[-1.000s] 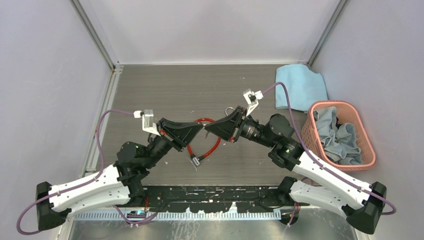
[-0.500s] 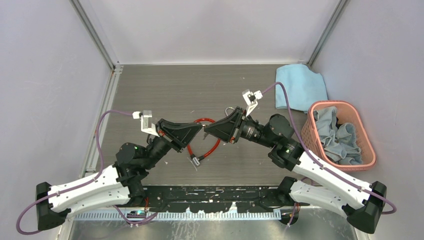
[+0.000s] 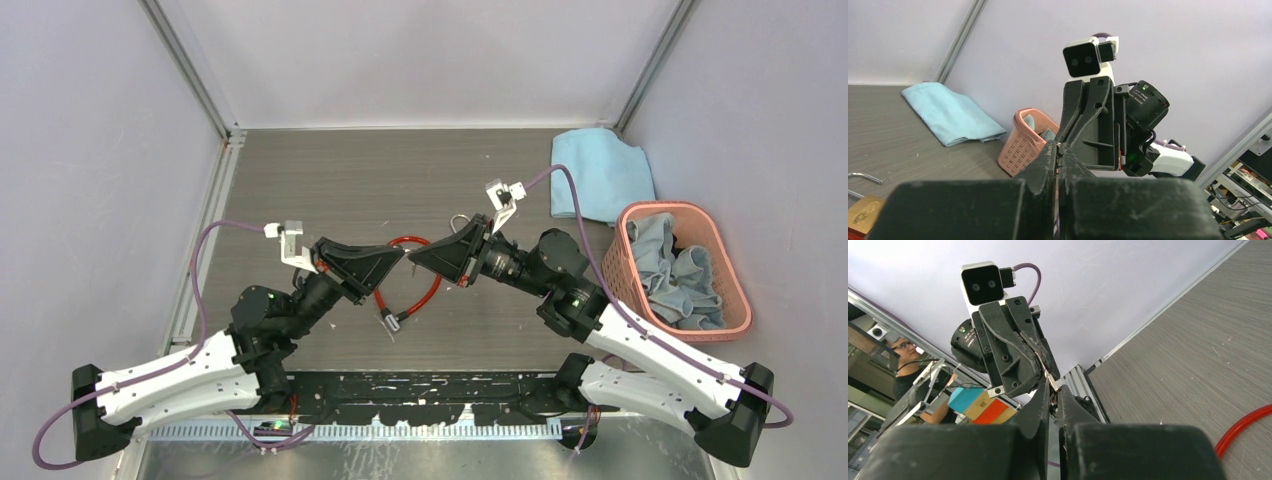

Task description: Unlock with the key

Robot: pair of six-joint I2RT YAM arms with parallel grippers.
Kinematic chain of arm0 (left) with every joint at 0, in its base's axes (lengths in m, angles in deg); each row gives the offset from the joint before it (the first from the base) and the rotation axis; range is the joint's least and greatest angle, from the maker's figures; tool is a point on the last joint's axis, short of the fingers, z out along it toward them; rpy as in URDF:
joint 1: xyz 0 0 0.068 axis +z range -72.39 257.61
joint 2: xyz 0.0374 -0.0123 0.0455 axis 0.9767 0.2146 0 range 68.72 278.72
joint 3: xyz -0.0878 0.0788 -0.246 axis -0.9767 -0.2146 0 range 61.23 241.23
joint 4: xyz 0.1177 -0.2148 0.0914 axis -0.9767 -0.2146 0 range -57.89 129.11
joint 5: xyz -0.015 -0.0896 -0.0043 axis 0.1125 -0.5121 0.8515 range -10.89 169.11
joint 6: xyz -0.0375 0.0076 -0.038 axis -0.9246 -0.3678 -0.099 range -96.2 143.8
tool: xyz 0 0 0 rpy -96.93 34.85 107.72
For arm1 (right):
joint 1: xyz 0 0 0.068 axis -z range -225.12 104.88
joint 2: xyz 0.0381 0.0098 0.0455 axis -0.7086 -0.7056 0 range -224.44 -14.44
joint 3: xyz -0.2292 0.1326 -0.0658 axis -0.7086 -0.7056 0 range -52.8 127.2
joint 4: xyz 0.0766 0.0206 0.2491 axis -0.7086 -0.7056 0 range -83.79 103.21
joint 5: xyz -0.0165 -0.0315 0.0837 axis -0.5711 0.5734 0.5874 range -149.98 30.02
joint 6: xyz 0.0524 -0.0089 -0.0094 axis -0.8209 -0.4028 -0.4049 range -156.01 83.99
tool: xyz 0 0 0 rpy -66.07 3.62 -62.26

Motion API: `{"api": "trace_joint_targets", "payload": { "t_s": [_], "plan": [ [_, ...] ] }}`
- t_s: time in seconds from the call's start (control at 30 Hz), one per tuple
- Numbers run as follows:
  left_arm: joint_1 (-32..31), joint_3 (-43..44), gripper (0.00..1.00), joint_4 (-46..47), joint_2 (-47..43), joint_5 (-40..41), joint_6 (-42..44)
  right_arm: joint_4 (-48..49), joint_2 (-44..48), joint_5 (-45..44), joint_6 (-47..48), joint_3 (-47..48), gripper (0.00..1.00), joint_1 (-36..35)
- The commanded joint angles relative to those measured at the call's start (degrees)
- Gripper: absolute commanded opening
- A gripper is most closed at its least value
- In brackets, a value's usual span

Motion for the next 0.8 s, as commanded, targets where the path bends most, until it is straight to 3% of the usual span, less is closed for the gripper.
{"api": "trace_joint_targets", "payload": {
  "t_s": [0.0,0.37,0.6,0.77],
  "plan": [
    [0.19,-0.06,0.0,-0.03,-0.68,1.62,0.04,3.18,1.83,0.88,2.58,2.73,0.01,-0.78],
    [0.22,0.81,0.03,-4.73,-2.08,2.96,-0.9,1.53,2.49,0.74,4.1,2.29,0.01,-0.78],
    [0.25,2.34,0.41,-13.16,-4.77,4.84,-0.45,-7.24,3.29,-6.39,6.32,2.27,0.01,-0.79],
    [0.2,4.22,0.56,-22.56,-7.47,6.93,1.81,-13.2,4.02,-10.34,7.75,2.84,0.01,-0.78]
  ]
}}
